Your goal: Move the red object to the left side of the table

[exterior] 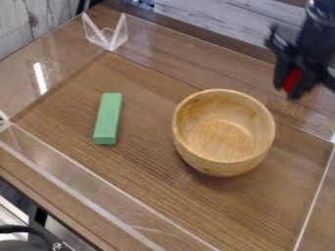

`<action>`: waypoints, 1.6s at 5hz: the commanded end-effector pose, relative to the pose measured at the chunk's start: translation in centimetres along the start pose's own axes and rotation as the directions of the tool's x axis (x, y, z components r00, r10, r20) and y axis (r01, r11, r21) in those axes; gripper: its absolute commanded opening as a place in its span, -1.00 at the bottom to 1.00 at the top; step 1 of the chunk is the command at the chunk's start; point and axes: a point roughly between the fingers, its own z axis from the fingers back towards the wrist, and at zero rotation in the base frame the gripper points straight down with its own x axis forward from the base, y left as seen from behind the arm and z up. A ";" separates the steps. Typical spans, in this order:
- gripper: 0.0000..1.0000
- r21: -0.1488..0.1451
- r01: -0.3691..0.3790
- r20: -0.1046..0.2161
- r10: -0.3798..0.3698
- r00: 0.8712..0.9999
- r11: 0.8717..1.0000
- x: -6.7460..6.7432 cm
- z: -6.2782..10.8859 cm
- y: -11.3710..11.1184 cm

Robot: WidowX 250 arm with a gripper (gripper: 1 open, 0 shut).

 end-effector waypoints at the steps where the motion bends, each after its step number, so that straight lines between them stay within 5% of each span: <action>1: -1.00 0.049 -0.138 0.052 0.136 0.989 0.989 -1.2 3.3 3.8; 2: -1.00 0.080 -0.275 0.020 0.275 0.961 0.958 -3.6 3.3 7.2; 4: -1.00 0.142 -0.464 -0.018 0.471 0.882 0.874 -7.5 2.9 11.8; 8: -1.00 0.199 -0.602 -0.052 0.622 0.782 0.774 -10.3 0.4 16.3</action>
